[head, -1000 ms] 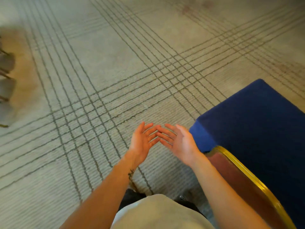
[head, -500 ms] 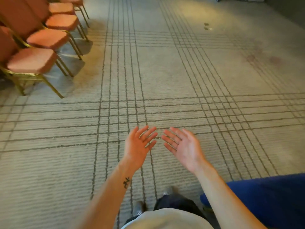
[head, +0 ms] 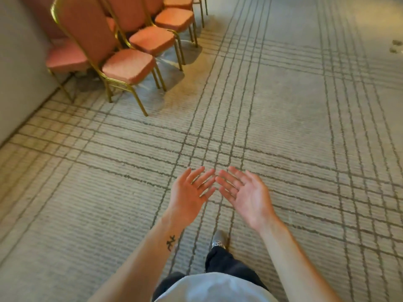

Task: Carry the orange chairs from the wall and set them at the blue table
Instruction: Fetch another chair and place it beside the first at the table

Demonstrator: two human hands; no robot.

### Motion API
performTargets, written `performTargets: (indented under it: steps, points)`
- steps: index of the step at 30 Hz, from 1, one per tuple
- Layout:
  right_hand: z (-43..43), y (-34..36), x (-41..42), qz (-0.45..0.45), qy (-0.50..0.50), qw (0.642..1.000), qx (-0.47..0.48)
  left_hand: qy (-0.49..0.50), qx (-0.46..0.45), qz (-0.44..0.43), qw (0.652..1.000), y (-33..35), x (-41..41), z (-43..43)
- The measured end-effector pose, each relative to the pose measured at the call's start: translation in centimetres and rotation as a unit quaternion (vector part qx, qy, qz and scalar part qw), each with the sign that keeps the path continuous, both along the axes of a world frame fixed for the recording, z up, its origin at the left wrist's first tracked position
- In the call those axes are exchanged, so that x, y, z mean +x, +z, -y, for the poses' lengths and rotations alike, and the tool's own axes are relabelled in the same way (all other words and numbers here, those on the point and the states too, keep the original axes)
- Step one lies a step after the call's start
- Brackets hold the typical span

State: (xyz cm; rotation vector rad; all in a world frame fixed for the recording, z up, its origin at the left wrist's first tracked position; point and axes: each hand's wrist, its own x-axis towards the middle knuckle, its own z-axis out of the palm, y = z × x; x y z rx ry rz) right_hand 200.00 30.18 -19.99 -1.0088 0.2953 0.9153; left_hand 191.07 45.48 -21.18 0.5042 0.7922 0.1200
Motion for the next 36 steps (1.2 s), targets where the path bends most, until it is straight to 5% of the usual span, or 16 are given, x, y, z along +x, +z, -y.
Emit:
performTargets:
  steps: [13, 36]
  points:
    - [-18.9, 0.3, 14.0, -0.019, 0.135, 0.99, 0.027, 0.158, -0.01, 0.015, 0.987, 1.0, 10.2, -16.6]
    - [-61.2, 3.6, 28.0, -0.001, 0.192, 0.981, 0.01, 0.209, 0.016, 0.058, 0.976, 2.2, 22.8, -56.8]
